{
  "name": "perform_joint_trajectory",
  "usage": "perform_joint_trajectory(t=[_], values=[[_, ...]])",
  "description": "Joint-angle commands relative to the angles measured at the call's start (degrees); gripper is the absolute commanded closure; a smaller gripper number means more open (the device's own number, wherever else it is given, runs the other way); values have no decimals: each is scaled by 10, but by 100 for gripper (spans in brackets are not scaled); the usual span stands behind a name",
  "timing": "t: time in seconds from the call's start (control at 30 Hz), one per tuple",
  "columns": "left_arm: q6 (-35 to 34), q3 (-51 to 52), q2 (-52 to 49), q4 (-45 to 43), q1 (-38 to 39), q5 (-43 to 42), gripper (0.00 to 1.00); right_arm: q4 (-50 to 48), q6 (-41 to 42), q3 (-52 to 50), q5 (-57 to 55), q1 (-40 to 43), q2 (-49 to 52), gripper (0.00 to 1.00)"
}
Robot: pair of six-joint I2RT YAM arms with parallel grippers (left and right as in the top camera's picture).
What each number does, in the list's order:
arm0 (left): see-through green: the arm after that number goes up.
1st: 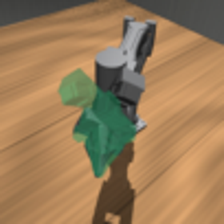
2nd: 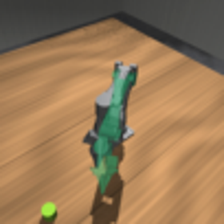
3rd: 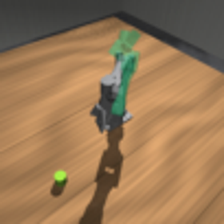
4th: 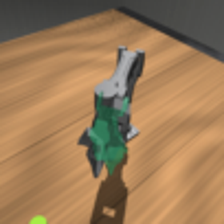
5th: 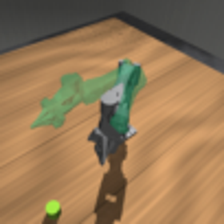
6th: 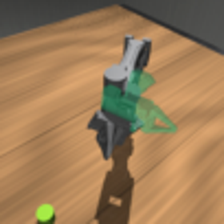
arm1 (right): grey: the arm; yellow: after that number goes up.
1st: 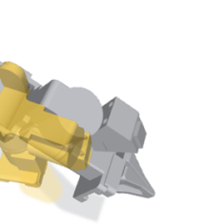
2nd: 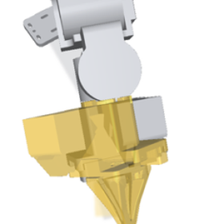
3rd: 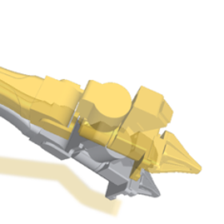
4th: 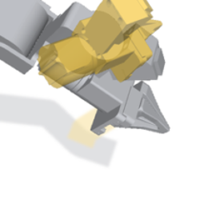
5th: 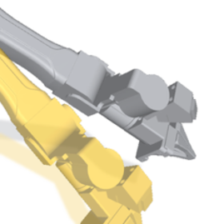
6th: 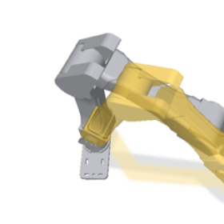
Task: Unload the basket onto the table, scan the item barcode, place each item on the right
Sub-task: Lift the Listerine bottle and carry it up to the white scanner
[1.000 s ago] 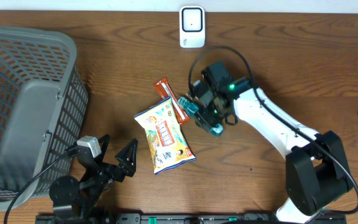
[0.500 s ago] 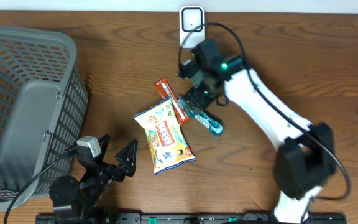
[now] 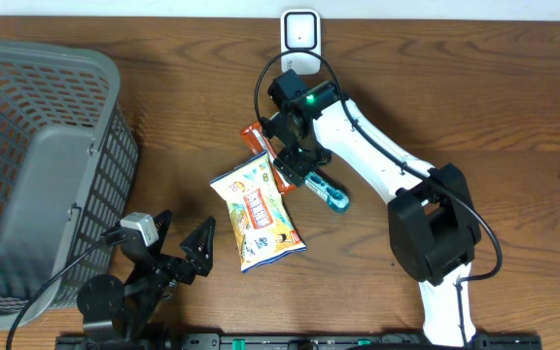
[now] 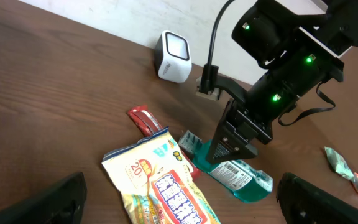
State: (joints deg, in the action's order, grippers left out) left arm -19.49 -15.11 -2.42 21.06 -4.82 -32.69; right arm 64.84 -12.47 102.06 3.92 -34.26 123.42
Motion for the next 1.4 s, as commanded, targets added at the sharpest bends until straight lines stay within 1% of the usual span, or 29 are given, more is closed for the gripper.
perform_joint_trajectory(t=[0.0, 0.07, 0.13, 0.2, 0.33, 0.43, 0.53, 0.63, 0.73, 0.87, 0.97, 1.13, 1.37], values=[[1, 0, 3, -1, -2, -3, 2, -4, 3, 13, -6, -1, 33, 30], [1, 0, 3, -1, -2, -3, 2, -10, 3, 13, -9, -1, 52, 32], [1, 0, 3, -1, -2, -3, 2, -12, 7, 13, -23, -1, 68, 38], [1, 0, 3, -1, -2, -3, 2, -14, 17, 13, -41, -1, 80, 41], [1, 0, 3, -1, -2, -3, 2, -26, 17, 13, -44, -1, 86, 46], [1, 0, 3, -1, -2, -3, 2, -35, 18, 13, -44, -2, 86, 52], [1, 0, 3, -1, -2, -3, 2, -36, 22, 13, -43, -3, 86, 65], [1, 0, 3, -1, -2, -3, 2, -36, 22, 13, -37, -3, 86, 83], [1, 0, 3, -1, -2, -3, 2, -33, 22, 13, -25, -3, 86, 99], [1, 0, 3, -1, -2, -3, 2, -10, 21, 27, 17, -3, 86, 99], [1, 0, 3, -1, -2, -3, 2, 23, 17, 63, 59, -1, 86, 99], [1, 0, 3, -1, -2, -3, 2, 95, -59, 149, 208, 12, 86, 99], [1, 0, 3, -1, -2, -3, 2, 152, -106, 211, 369, 41, 85, 99]])
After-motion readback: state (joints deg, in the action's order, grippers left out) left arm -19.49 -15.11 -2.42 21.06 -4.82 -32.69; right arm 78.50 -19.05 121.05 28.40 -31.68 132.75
